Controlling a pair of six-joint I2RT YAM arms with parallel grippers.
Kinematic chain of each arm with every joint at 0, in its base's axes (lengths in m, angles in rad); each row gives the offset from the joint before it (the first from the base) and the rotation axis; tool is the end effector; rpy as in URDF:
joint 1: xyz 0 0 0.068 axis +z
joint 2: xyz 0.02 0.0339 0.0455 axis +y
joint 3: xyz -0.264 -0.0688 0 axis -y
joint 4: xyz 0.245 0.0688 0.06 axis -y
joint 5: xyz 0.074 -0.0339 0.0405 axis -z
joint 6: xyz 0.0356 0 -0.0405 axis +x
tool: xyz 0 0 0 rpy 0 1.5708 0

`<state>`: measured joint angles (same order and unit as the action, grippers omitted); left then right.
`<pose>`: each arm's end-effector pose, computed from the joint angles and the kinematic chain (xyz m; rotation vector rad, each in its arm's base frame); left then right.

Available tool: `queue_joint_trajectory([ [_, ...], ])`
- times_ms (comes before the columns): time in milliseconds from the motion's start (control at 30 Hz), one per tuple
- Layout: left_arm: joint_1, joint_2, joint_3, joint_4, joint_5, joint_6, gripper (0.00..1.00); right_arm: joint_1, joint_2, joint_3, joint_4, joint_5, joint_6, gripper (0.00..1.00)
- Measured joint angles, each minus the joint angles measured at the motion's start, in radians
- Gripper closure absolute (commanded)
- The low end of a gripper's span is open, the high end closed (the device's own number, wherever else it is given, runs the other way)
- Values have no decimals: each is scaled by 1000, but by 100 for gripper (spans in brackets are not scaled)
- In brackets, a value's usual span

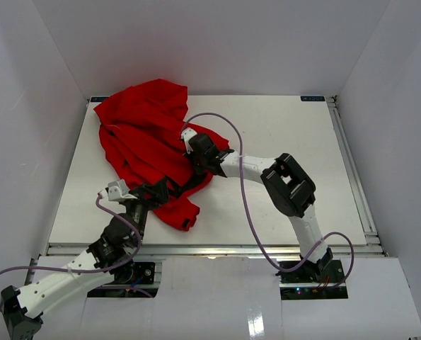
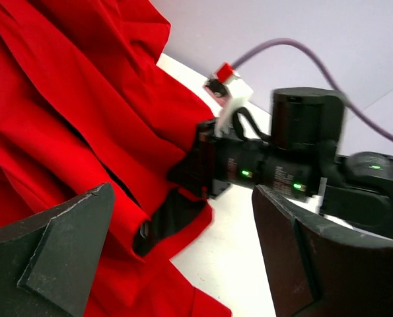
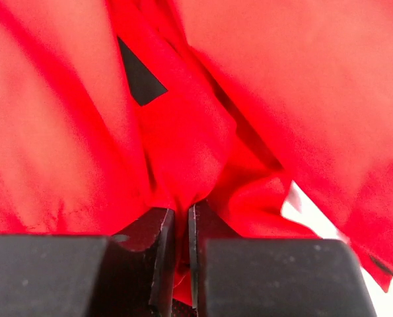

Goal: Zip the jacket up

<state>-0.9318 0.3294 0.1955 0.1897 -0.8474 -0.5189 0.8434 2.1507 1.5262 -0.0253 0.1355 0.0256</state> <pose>0.0920 -0.0791 0.2311 -0.3677 1.5120 -0.5113 0.3264 0.3594 0.1737 -0.8186 2.0782 0.3288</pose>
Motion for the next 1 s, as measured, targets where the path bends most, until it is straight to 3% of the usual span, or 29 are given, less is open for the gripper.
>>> queue_joint_trajectory([
  [300, 0, 188, 20, -3, -9, 1, 5, -82, -495, -281, -19, 25, 98, 92],
  [433, 0, 323, 68, -29, -1, -38, 5, -143, -634, -395, -17, 33, 157, 92],
  [633, 1, 640, 194, -70, 108, -152, 6, -215, -695, -483, -45, 27, 206, 92],
  [1000, 9, 1020, 171, 220, 284, -209, 8, -213, -777, -577, 5, -30, 261, 92],
])
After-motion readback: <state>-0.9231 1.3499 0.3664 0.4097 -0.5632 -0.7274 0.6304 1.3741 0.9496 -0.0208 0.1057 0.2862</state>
